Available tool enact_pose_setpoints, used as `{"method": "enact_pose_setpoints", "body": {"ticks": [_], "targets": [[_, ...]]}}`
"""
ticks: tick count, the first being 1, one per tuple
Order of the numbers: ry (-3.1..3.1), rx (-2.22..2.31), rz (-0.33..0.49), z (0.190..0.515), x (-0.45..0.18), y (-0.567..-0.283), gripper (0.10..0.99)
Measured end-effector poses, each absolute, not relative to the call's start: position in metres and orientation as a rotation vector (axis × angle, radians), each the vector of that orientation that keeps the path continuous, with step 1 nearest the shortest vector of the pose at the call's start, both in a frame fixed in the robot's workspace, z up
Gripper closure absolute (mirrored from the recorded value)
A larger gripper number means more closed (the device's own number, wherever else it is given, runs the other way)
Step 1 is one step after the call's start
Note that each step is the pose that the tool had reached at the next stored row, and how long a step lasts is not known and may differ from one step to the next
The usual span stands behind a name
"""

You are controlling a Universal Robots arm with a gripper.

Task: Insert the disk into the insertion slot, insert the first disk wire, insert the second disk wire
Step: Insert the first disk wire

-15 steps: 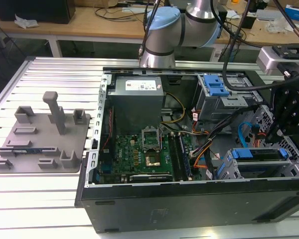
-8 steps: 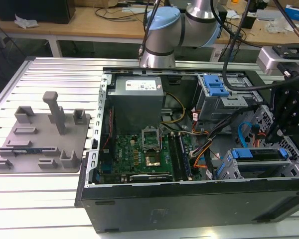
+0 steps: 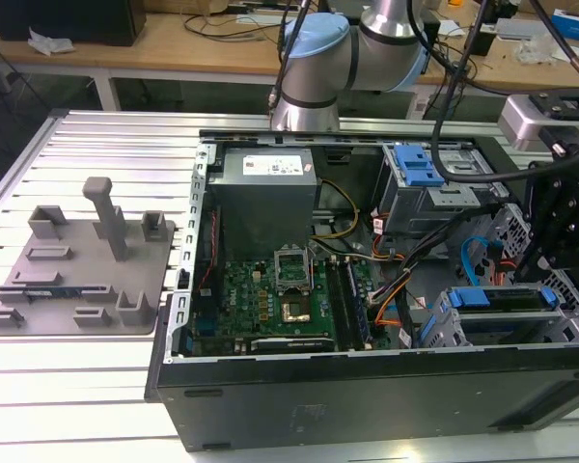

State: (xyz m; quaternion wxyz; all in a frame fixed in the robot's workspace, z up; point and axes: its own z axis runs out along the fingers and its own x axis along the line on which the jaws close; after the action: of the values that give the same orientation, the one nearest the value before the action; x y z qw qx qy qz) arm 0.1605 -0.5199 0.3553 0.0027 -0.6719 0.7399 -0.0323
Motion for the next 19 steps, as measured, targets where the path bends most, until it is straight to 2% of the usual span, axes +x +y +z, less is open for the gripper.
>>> {"method": "enact_pose_setpoints", "body": {"ticks": [19], "targets": [[2.38, -2.043, -0.102, 0.3553, 0.1616, -0.5222, 0.922]]}}
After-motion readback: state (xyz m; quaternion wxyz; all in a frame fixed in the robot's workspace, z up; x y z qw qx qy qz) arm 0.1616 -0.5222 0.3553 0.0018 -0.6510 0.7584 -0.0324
